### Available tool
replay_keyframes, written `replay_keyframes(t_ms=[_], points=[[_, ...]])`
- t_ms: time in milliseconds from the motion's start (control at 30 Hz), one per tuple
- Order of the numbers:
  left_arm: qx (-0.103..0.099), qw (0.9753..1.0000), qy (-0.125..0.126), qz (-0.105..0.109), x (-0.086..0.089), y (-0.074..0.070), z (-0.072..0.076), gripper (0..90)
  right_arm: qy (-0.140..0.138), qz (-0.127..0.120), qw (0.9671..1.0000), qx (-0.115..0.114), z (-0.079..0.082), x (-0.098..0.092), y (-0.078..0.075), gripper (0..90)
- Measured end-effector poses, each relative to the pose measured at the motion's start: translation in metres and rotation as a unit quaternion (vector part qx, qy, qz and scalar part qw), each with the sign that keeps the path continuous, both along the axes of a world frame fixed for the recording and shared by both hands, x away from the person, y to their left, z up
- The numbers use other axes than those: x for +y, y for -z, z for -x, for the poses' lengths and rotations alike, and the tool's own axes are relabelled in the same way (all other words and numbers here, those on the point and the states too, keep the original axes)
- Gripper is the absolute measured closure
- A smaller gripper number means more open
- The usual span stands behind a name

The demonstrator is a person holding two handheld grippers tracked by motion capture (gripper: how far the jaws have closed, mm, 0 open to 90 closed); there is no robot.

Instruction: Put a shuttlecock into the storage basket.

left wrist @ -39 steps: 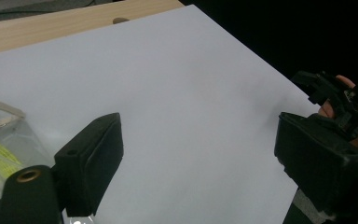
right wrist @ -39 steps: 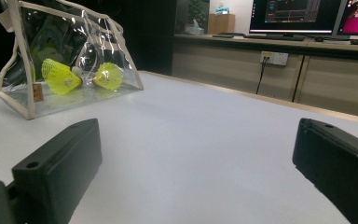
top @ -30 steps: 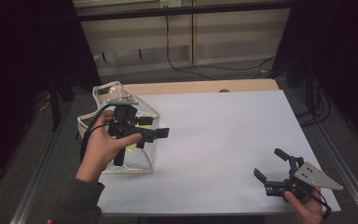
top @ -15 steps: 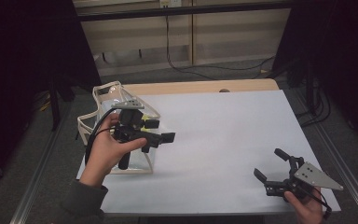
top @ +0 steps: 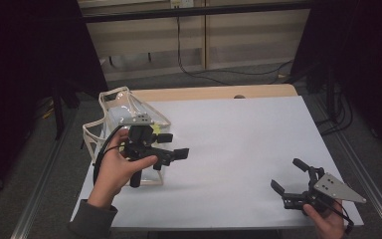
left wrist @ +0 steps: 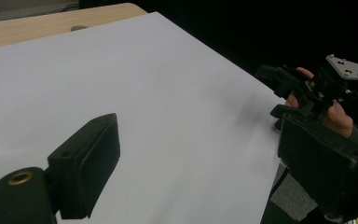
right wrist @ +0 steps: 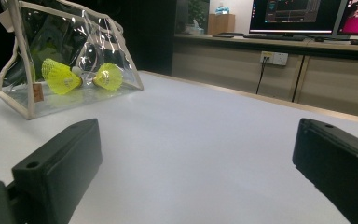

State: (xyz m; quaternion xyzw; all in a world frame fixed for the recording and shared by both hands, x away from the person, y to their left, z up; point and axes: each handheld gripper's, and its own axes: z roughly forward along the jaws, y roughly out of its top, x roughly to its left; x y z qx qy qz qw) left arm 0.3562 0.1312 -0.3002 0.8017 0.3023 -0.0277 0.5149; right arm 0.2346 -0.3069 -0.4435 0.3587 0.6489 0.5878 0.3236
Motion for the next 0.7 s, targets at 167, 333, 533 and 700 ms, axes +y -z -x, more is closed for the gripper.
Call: replay_keyframes(t_ms=[167, 333, 533, 700], points=[[-0.005, 0.9999, 0.002, 0.011, 0.006, 0.01, 0.002, 11.7, 0.001, 0.0, 1.0, -0.001, 0.0, 0.0, 0.0, 1.0], [-0.012, 0.9997, 0.014, 0.017, 0.009, 0.018, 0.005, 11.2, 0.001, 0.001, 1.0, 0.0, 0.0, 0.0, 0.0, 1.0], [-0.023, 0.999, 0.03, 0.023, 0.01, 0.022, 0.009, 8.9, 0.0, 0.001, 1.0, 0.0, 0.0, 0.0, 0.0, 1.0], [-0.035, 0.9978, 0.047, 0.03, 0.013, 0.028, 0.012, 6.9, 0.0, 0.001, 1.0, 0.0, 0.0, 0.0, 0.0, 1.0]])
